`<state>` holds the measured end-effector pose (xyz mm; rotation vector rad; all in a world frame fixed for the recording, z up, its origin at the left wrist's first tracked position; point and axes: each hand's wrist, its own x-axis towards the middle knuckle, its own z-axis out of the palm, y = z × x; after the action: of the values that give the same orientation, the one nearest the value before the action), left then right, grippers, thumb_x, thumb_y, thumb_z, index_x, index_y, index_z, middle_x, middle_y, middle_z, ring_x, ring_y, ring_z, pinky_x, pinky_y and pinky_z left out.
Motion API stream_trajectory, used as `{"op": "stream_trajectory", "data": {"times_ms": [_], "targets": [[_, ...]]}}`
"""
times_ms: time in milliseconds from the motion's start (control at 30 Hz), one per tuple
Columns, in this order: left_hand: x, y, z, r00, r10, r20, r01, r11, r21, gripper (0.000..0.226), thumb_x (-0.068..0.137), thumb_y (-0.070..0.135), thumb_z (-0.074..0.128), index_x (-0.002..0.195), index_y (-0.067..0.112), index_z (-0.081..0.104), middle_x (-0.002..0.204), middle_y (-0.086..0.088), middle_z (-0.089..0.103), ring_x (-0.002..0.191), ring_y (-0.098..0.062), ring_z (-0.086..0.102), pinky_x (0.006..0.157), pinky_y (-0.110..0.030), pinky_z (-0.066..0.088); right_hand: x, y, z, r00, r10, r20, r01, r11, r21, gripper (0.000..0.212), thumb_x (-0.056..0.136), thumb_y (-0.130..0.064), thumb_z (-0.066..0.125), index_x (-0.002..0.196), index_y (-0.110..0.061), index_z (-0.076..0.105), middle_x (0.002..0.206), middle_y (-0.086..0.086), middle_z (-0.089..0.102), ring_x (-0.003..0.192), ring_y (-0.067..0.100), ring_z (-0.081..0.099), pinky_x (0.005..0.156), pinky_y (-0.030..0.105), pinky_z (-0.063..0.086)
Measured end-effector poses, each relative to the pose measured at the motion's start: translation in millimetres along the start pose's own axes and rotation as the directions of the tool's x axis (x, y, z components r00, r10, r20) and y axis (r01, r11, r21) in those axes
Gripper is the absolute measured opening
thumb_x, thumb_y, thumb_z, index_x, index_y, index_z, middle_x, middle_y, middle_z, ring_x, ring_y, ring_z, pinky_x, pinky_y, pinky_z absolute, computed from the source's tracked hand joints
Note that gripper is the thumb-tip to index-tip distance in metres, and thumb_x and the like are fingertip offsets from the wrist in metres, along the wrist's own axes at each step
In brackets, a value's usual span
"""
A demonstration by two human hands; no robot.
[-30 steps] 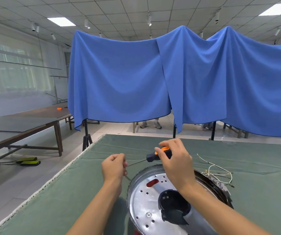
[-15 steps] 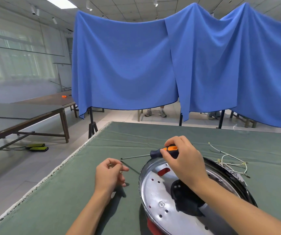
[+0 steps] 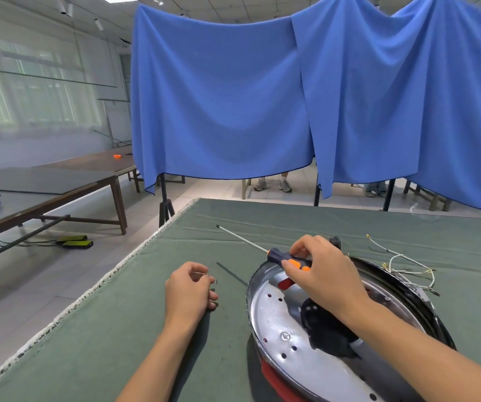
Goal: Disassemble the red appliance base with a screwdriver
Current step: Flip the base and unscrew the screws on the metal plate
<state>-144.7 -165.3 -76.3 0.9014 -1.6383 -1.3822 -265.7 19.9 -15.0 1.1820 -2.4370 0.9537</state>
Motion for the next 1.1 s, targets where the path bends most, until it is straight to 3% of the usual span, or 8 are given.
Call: {"op": "stream_trajectory", "data": {"times_ms": [133, 400, 533, 600, 733, 833, 967, 1100], "targets": [[3, -3, -2, 1.0, 0.024, -0.015, -0.023, 0.997, 0.074, 0.025, 0.089, -0.005, 0.041, 0.093, 0.007, 0.063, 0.075, -0.015, 0.063, 0.043, -0.021, 0.052, 0.04, -0.029, 0.048, -3, 1, 2, 0.998, 0.019, 0.055, -0.02, 0.999, 0.025, 0.016, 0.084, -0.038, 0.063, 0.089, -0.027, 0.053, 0.087, -0.012, 0.055, 0.083, 0.012, 0.056, 0.067, 0.027, 0.045], [1, -2, 2, 1.0, 0.007, -0.024, -0.007, 1.0, -0.021, 0.017, 0.088, -0.004, 0.048, 0.081, 0.009, 0.057, 0.076, -0.015, 0.066, 0.048, -0.022, 0.061, 0.042, -0.029, 0.051, -3, 0, 2, 0.997, 0.027, 0.075, -0.029, 0.999, 0.022, 0.015, 0.084, -0.037, 0.061, 0.09, -0.028, 0.051, 0.085, -0.012, 0.052, 0.079, 0.009, 0.054, 0.059, 0.018, 0.039], [7, -4, 0, 0.995, 0.03, -0.1, -0.019, 0.994, 0.107, 0.011, 0.082, 0.001, 0.062, 0.074, 0.008, 0.066, 0.07, -0.01, 0.066, 0.06, -0.024, 0.062, 0.062, -0.038, 0.055, -2, 0, 3, 0.997, 0.029, 0.078, -0.031, 0.999, 0.02, 0.016, 0.083, -0.038, 0.062, 0.089, -0.028, 0.05, 0.085, -0.012, 0.052, 0.078, 0.007, 0.053, 0.057, 0.016, 0.037], [9, -4, -2, 0.989, 0.066, -0.131, -0.035, 0.974, 0.226, 0.013, 0.079, 0.006, 0.069, 0.068, 0.015, 0.067, 0.071, -0.004, 0.067, 0.071, -0.023, 0.063, 0.073, -0.035, 0.052, -2, 0, 4, 0.996, 0.032, 0.078, -0.034, 0.999, 0.023, 0.016, 0.083, -0.038, 0.062, 0.088, -0.028, 0.05, 0.084, -0.012, 0.052, 0.076, 0.007, 0.053, 0.056, 0.016, 0.036], [11, -5, -2, 0.987, 0.074, -0.143, -0.036, 0.966, 0.257, 0.013, 0.079, 0.009, 0.07, 0.069, 0.018, 0.069, 0.07, 0.0, 0.067, 0.075, -0.021, 0.064, 0.07, -0.027, 0.044, -2, 1, 5, 0.996, 0.037, 0.079, -0.039, 0.999, 0.028, 0.016, 0.082, -0.038, 0.062, 0.086, -0.029, 0.048, 0.083, -0.012, 0.052, 0.075, 0.006, 0.052, 0.055, 0.017, 0.037], [14, -5, 1, 0.986, 0.083, -0.142, -0.038, 0.954, 0.297, 0.009, 0.082, 0.009, 0.065, 0.08, 0.012, 0.074, 0.078, -0.005, 0.071, 0.08, -0.024, 0.067, 0.076, -0.029, 0.049, -3, 0, 4, 0.996, 0.036, 0.085, -0.039, 0.999, 0.034, 0.017, 0.083, -0.037, 0.062, 0.085, -0.029, 0.048, 0.083, -0.012, 0.051, 0.072, 0.004, 0.05, 0.053, 0.016, 0.033], [15, -3, 6, 0.984, 0.15, -0.092, -0.086, 0.865, 0.494, 0.017, 0.085, 0.011, 0.058, 0.087, 0.012, 0.074, 0.09, -0.007, 0.072, 0.09, -0.028, 0.064, 0.075, -0.029, 0.046, -4, -1, 3, 0.995, 0.037, 0.091, -0.04, 0.999, 0.036, 0.017, 0.084, -0.036, 0.062, 0.086, -0.03, 0.047, 0.083, -0.013, 0.05, 0.07, 0.002, 0.049, 0.052, 0.014, 0.031], [15, -3, 11, 0.989, 0.146, -0.005, -0.099, 0.695, 0.712, 0.016, 0.086, 0.022, 0.058, 0.086, 0.021, 0.073, 0.101, -0.002, 0.067, 0.095, -0.029, 0.061, 0.07, -0.028, 0.04, -5, -2, 4, 0.995, 0.029, 0.097, -0.032, 0.999, 0.034, 0.018, 0.085, -0.038, 0.062, 0.087, -0.031, 0.045, 0.083, -0.015, 0.049, 0.07, -0.001, 0.048, 0.048, 0.011, 0.031]]}}
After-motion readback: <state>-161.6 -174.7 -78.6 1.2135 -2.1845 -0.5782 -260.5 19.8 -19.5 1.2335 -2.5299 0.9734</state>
